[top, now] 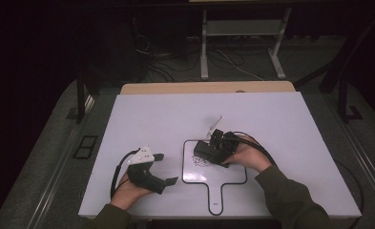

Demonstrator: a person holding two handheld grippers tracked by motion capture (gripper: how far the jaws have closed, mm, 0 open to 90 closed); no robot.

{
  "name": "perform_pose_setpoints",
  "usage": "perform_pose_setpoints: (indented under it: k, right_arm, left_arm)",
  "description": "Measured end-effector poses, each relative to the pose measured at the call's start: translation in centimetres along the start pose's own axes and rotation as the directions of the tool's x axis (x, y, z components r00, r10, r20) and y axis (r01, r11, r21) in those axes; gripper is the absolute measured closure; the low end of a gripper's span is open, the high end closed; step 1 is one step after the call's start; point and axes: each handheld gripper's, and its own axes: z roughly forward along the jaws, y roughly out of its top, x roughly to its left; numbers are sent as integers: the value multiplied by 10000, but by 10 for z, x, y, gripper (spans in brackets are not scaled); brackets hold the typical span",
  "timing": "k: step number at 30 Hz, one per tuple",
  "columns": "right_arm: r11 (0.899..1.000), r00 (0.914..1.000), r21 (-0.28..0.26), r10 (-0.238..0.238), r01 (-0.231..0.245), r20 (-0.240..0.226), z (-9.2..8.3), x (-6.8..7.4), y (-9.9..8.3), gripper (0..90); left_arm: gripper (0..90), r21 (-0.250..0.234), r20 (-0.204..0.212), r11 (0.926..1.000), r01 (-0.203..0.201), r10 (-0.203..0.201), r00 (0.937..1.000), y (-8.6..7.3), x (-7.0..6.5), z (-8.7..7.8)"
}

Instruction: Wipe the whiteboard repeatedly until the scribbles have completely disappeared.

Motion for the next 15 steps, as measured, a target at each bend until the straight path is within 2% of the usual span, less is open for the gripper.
perform_pose_setpoints:
  k: [8,12,15]
  right_arm:
    - [9985,9981,-90,-549,547,-262,-2,25,-3,386]
    - [9983,9979,-81,-572,569,-318,-2,26,-3,386]
    - [9995,9994,-137,-295,292,-207,-1,19,-2,386]
  left_arm:
    - [0,-3,-10,10000,-3,3,10000,0,0,1]
    - [0,0,-15,10000,-8,8,10000,0,-1,0]
    - [0,7,-13,10000,-9,9,10000,0,0,0]
